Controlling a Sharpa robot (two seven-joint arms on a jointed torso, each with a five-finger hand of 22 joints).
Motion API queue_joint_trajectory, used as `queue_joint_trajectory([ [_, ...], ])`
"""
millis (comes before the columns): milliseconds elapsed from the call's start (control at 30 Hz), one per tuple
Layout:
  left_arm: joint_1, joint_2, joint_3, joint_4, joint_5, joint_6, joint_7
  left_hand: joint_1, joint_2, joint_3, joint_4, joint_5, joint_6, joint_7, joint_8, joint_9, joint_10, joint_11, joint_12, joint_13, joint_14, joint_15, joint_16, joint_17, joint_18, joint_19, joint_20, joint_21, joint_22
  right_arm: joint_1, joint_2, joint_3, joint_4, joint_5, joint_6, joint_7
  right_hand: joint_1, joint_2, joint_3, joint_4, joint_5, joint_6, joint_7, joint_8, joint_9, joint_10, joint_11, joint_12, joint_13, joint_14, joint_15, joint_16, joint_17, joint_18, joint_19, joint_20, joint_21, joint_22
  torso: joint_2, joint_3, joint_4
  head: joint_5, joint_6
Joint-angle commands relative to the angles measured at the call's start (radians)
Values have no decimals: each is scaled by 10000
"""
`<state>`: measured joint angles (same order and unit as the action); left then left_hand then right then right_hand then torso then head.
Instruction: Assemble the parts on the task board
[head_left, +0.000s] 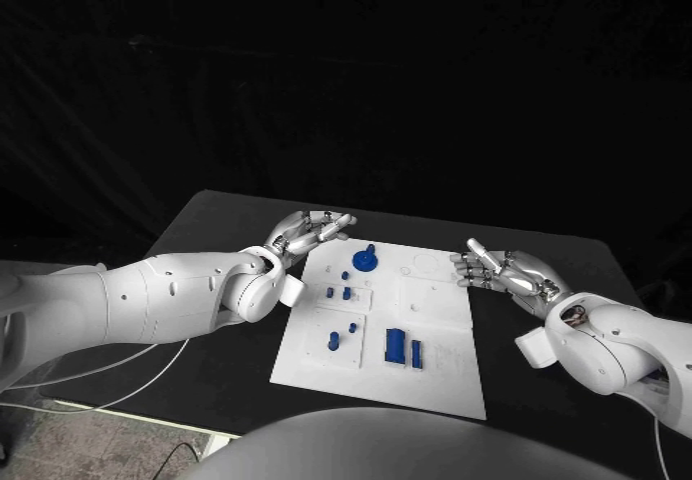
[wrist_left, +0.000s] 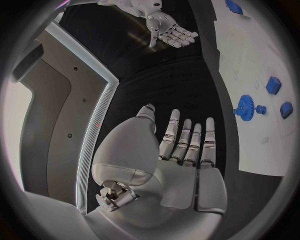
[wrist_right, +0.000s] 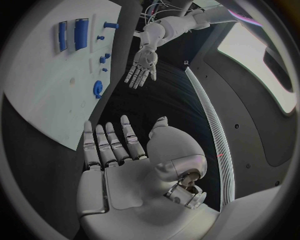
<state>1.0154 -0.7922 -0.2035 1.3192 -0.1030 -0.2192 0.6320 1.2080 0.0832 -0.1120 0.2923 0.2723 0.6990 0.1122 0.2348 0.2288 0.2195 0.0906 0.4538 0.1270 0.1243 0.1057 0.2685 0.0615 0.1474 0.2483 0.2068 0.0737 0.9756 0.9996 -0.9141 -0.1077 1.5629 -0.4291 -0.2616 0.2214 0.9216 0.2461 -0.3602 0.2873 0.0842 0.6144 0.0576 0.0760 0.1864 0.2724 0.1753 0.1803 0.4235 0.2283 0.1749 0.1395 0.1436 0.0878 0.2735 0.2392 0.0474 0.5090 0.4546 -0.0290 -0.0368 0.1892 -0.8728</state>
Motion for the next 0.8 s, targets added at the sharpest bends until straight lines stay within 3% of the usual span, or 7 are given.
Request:
queue_joint_trajectory([
  [33, 2, 24, 4, 54, -42, 18, 577, -441, -26, -470, 4, -723, -1234, -518, -818, -592, -1131, -627, -1439, -604, -991, -199, -1774, -449, -333, -1580, 326, -296, -2855, -109, 91, -4, -205, 1364, 1555, 1538, 316, 95, -117, 25, -238, -2392, -658, -163, -797, -1488, -724, -915, -1830, -1701, -312, -1082, -1003, -92, -2185, -138, -298, -3064, 52, 14, 36, -110, 2],
  [200, 0, 14, 1, 73, -332, 138, 586, -587, -226, -675, 18, -1054, -3365, -1339, -1892, -1590, -1678, -1164, -2271, -939, -1223, -138, -2620, -598, -329, -2252, 771, -512, -6499, -233, 240, -5, -475, 1494, 1935, 1838, 684, 222, -319, 13, -132, -3885, -1396, -448, -1461, -2274, -1304, -1112, -3202, -2257, -528, -1382, -1418, 595, -2710, -131, -439, -4836, 110, 11, 13, -143, 2],
  [267, 0, -5, 4, 62, -46, -18, 221, -5108, -832, 81, -1220, -1745, -4810, -1122, -2348, -2288, -2195, -906, -3195, -1270, -1243, -1057, -2685, -615, -1474, -2483, -437, -737, -7433, -185, 213, -2, -396, 927, 953, 973, -3341, -740, 1346, -1204, -842, -4778, -576, -760, -1864, -2724, -1753, -1803, -4235, -2283, -1025, -1395, -1436, -60, -2735, -1078, -474, -5090, 63, 13, 21, -121, 12],
  [300, 1, -5, 10, 69, -42, -36, 216, -5868, -832, 196, -1410, -1854, -5049, -1122, -2348, -2288, -2195, -906, -3344, -1270, -1243, -1057, -2685, -615, -1474, -2483, -616, -737, -7687, -183, 216, 1, -394, 937, 934, 979, -4050, -942, 1621, -1408, -842, -4946, -576, -760, -1864, -2724, -1753, -1803, -4235, -2283, -1749, -1395, -1436, -151, -2735, -1239, -474, -5090, 66, 14, 22, -127, 21],
  [400, 17, 1, 108, 187, 10, -301, 152, -8805, -832, 1120, -2113, -2723, -5948, -1122, -2348, -2288, -2195, -906, -4538, -1270, -1243, -1057, -2685, -615, -1474, -2483, -1283, -737, -8635, -153, 265, 48, -374, 1084, 670, 1067, -6489, -1669, 2551, -2101, -842, -6144, -576, -760, -1864, -2724, -1753, -1803, -4235, -2283, -1749, -1395, -1436, -878, -2735, -2392, -474, -5090, 106, 27, 39, -213, 153],
  [433, 25, 4, 152, 240, 33, -419, 123, -9332, -832, 1120, -2923, -2723, -6115, -1122, -2348, -2288, -2195, -906, -4538, -1270, -1243, -1057, -2685, -615, -1474, -2483, -2068, -737, -8816, -140, 288, 70, -365, 1150, 551, 1107, -6925, -2461, 2721, -2873, -842, -6144, -576, -760, -1864, -2724, -1753, -1803, -4235, -2283, -1749, -1395, -1436, -878, -2735, -2392, -474, -5090, 125, 33, 46, -252, 212],
  [800, 200, 68, 1175, 1472, 575, -3184, -552, -12080, -832, 1120, -2923, -2723, -6990, -1122, -2348, -2288, -2195, -906, -4538, -1270, -1243, -1057, -2685, -615, -1474, -2483, -2068, -737, -9756, 176, 805, 564, -151, 2693, -2216, 2030, -9216, -2461, 3602, -2873, -842, -6144, -576, -760, -1864, -2724, -1753, -1803, -4235, -2283, -1749, -1395, -1436, -878, -2735, -2392, -474, -5090, 548, 174, 223, -1152, 1594],
])
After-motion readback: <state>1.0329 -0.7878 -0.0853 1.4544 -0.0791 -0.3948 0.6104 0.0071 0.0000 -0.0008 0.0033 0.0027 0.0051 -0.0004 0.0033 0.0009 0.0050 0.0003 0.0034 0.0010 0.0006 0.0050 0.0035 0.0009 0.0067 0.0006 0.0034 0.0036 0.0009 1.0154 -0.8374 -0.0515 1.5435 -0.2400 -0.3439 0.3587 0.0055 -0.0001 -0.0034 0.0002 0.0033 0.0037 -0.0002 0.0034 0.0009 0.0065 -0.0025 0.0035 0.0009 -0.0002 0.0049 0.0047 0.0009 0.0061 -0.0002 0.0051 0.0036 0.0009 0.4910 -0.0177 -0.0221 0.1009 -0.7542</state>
